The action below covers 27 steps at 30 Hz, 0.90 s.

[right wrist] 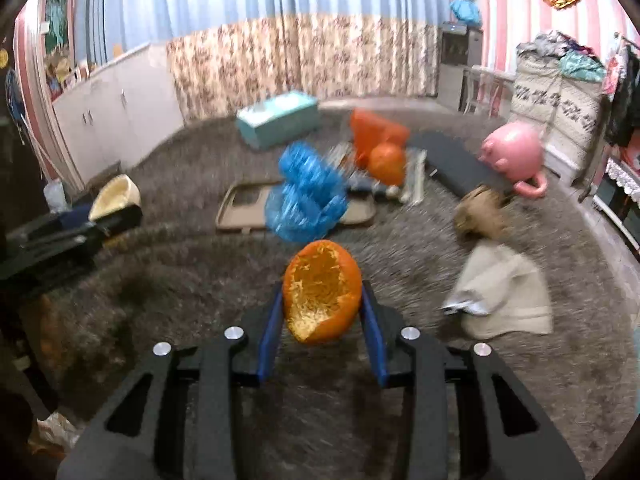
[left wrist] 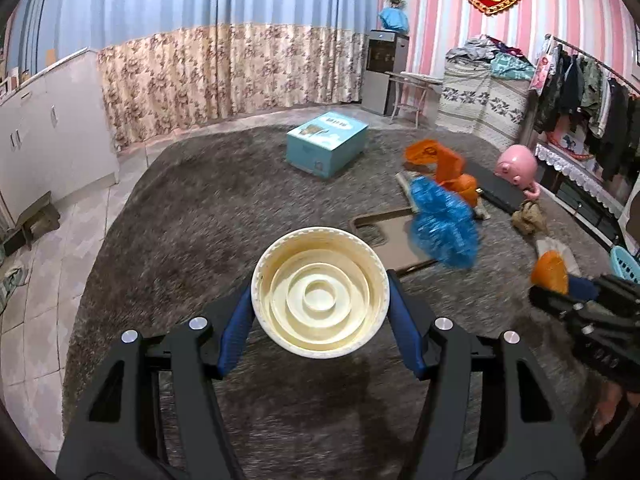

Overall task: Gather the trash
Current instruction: 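Grasp the cream bowl with the left tool while the right tool grasps the orange peel, then carry the cream bowl and orange peel in both tools over the light-blue basket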

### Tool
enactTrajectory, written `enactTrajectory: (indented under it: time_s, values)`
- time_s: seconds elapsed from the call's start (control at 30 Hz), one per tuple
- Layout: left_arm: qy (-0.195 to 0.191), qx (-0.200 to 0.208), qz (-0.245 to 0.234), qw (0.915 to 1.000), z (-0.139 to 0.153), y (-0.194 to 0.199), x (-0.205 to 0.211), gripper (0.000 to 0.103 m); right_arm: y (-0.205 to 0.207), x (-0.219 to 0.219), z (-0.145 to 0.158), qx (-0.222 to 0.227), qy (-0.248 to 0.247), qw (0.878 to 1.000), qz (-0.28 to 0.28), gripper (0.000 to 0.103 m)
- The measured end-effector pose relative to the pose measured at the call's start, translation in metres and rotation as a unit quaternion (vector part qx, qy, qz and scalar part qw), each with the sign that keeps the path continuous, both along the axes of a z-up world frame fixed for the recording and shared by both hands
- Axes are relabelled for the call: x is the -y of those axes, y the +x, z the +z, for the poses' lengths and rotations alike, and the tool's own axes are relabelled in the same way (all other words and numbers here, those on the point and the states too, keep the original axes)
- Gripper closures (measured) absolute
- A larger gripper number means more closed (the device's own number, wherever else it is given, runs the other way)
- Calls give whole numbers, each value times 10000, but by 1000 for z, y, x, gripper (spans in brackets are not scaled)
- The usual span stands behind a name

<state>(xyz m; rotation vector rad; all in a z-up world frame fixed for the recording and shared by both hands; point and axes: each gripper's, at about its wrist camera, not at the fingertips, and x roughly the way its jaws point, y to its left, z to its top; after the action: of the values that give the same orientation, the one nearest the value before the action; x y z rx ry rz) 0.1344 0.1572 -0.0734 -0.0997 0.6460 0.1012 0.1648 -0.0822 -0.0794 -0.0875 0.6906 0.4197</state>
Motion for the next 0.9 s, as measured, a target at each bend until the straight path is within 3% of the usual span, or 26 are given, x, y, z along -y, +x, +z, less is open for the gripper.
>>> enactTrajectory:
  time_s: [0.17, 0.5, 0.9]
  values:
    - [-6, 149, -152, 9998, 14, 4, 24, 42, -15, 51, 33, 387, 90, 9982, -441, 66]
    - [65, 447, -908, 9948, 43, 18, 112, 42, -44, 166, 64, 770, 31, 9852, -1529, 66]
    - [38, 679, -1974, 9780, 64, 28, 229, 42, -81, 314, 71, 929, 149, 9472, -3066, 66]
